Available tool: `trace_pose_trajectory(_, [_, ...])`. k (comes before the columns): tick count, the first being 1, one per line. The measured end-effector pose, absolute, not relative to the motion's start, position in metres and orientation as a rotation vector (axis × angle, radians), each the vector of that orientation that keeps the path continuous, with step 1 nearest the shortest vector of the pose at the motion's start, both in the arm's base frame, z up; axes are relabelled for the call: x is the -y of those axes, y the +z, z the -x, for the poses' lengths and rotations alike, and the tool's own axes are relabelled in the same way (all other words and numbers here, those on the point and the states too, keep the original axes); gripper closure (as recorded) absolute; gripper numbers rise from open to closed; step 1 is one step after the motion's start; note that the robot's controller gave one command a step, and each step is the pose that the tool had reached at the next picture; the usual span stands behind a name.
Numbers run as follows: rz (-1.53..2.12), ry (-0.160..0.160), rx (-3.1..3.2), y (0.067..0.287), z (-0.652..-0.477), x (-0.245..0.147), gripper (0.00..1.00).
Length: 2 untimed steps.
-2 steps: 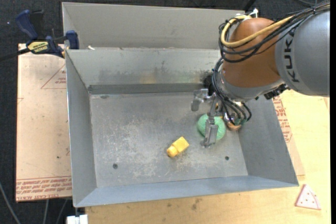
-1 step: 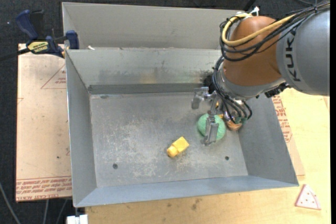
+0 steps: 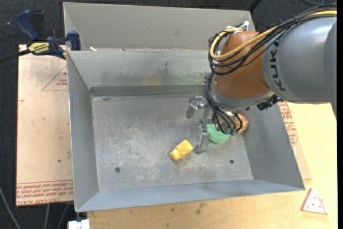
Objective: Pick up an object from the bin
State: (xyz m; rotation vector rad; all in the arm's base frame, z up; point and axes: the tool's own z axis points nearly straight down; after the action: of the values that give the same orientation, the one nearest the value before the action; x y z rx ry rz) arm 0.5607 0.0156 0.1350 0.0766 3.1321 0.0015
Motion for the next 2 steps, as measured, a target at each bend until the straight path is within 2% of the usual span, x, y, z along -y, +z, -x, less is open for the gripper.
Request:
trace_pose_trajectory(1, [0.143, 0.002, -3.140, 0.095, -0.543, -0.023, 0.00])
trace_pose_trajectory(2, [0.021, 0.002, -3.142, 0.073, -0.531, -0.052, 1.00])
